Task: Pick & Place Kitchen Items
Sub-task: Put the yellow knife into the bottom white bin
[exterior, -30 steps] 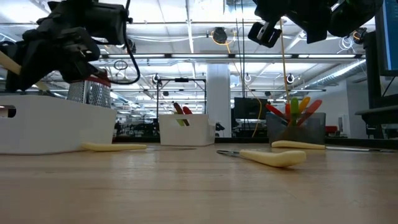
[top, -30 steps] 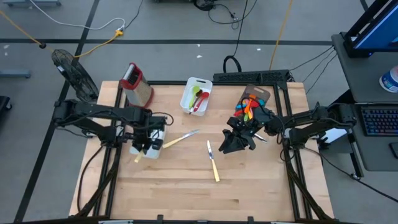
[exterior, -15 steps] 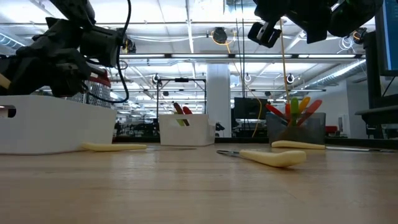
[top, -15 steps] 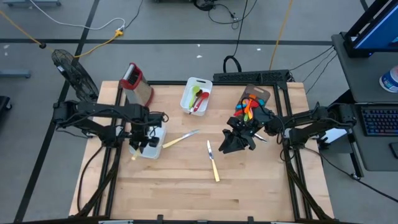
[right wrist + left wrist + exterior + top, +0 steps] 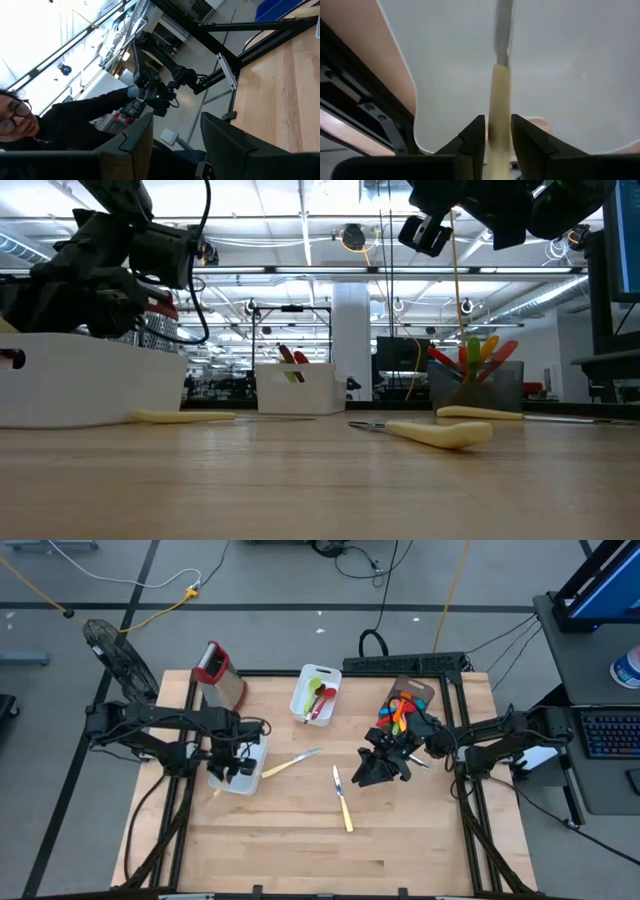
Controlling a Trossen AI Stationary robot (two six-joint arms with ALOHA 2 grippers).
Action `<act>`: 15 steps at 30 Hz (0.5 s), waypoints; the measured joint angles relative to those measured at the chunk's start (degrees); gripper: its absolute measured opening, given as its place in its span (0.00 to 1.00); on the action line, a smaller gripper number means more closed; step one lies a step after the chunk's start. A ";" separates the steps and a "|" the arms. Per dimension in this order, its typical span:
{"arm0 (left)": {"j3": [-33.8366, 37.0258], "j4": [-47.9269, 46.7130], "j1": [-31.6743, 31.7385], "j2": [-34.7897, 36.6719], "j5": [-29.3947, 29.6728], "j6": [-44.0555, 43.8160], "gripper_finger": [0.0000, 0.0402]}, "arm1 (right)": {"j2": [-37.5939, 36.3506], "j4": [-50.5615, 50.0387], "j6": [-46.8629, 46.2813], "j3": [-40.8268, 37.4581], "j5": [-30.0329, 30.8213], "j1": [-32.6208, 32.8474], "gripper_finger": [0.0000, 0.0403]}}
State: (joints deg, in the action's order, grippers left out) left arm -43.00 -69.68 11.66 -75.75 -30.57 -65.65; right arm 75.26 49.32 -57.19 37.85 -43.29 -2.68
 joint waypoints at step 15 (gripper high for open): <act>-0.41 -0.92 0.00 1.37 2.35 1.60 0.43 | 0.02 -0.12 -0.61 -0.01 0.00 0.00 0.39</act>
State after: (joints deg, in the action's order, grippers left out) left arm -43.42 -70.61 11.66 -74.38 -28.21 -64.06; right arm 75.29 49.20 -57.80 37.83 -43.29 -2.68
